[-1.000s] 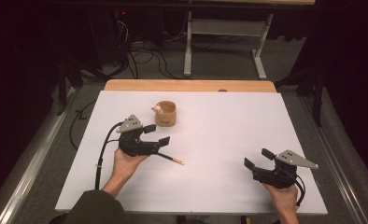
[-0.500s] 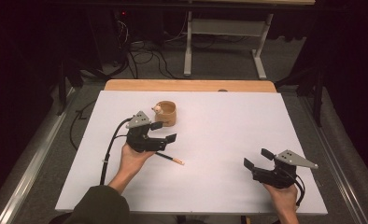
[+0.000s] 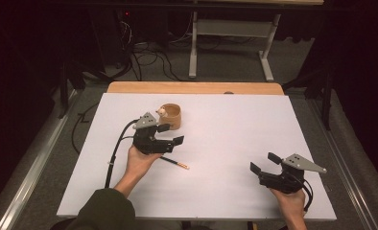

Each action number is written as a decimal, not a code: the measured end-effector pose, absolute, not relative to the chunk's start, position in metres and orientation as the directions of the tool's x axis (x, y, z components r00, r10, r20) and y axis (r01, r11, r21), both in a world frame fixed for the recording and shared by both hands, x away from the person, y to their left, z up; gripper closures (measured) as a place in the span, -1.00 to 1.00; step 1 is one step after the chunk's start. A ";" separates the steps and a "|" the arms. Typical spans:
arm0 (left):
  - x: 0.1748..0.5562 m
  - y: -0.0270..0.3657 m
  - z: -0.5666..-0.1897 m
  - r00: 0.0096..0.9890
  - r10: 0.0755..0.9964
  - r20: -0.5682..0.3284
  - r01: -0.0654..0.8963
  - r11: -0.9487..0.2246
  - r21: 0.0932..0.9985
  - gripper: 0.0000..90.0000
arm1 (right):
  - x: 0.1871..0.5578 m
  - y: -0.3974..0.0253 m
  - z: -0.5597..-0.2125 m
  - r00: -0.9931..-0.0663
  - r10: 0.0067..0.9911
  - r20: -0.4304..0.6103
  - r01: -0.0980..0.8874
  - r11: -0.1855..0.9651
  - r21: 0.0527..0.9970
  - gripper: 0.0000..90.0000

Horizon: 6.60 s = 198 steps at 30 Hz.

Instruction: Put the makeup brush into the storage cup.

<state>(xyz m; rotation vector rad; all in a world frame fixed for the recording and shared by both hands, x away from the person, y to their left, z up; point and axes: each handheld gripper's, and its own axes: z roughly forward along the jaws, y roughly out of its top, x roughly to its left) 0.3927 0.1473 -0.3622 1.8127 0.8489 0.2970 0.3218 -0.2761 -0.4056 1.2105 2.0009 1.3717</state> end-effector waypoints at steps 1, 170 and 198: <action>0.393 0.148 -0.362 0.716 0.673 -0.187 0.409 -0.187 0.893 -0.47 | 0.322 -0.276 -0.406 -0.528 0.840 0.125 0.419 0.129 0.899 -0.58; 0.413 0.097 -0.397 0.854 0.521 -0.011 0.502 -0.816 0.287 -0.41 | 0.324 -0.274 -0.407 -0.505 0.853 0.136 0.431 0.112 0.895 -0.63; 0.413 0.095 -0.401 0.850 0.526 -0.006 0.510 -0.821 0.256 0.05 | 0.324 -0.273 -0.407 -0.517 0.845 0.133 0.424 0.119 0.898 -0.62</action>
